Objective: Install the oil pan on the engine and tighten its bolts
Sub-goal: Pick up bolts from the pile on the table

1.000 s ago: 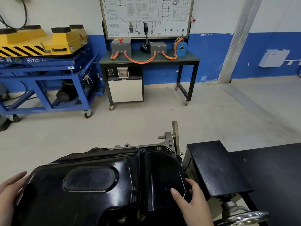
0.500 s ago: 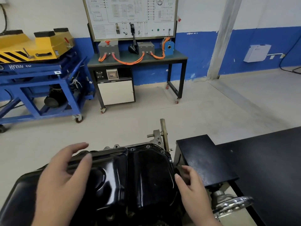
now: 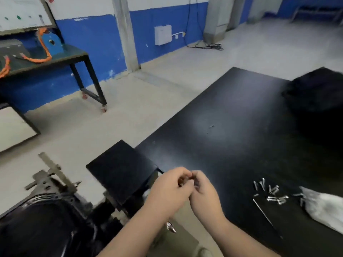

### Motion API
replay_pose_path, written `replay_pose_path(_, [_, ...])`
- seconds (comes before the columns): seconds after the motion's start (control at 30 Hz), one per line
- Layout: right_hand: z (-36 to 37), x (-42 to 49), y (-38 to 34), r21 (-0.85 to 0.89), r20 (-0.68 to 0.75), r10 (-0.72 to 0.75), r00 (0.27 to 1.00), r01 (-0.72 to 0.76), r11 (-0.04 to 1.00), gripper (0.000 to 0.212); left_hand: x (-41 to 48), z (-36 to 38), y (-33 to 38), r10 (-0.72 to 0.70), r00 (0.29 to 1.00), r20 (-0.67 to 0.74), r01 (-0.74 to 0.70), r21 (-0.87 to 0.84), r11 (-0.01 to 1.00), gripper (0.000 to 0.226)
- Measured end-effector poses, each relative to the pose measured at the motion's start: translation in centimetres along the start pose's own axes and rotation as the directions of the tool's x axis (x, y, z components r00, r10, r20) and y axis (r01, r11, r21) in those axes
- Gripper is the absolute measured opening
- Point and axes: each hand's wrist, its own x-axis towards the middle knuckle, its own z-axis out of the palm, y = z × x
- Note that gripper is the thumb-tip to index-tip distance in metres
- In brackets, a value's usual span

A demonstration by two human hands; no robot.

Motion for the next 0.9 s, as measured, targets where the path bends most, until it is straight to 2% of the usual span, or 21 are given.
replay_pose_path(0.2, [-9.7,0.7,5.0,-0.035,-0.237,0.155,0.959,-0.168,0.985,0.019,5.7,10.2,4.6,0.112,0.955,0.273,-0.125,0.030,0.992,0.015])
replay_pose_path(0.37, [-16.7,0.8,9.5,-0.084,-0.343,0.261,0.902,-0.306,0.948,0.012,8.9,18.0,7.0,0.147,0.889,0.434,-0.192,0.061,0.980,0.016])
replay_pose_path(0.5, [-20.7,0.9,13.1,-0.172,-0.374,0.346,0.860,-0.431,0.886,0.009,11.3,22.3,6.8,0.075,0.879,0.471,-0.179,0.181,0.967,0.011])
replay_pose_path(0.63, [-23.4,1.2,16.0,-0.259,-0.360,0.434,0.826,-0.535,0.804,0.010,13.2,24.5,5.3,-0.049,0.891,0.451,-0.116,0.332,0.936,0.004])
replay_pose_path(0.8, [-24.5,2.0,18.2,-0.414,-0.300,0.441,0.846,-0.532,0.739,0.013,14.1,25.8,3.7,-0.149,0.886,0.439,-0.124,0.535,0.836,0.012])
replay_pose_path(0.9, [-24.0,2.6,19.1,-0.512,-0.256,0.406,0.877,-0.480,0.713,0.018,14.3,26.2,3.3,-0.145,0.885,0.443,-0.167,0.591,0.789,0.018])
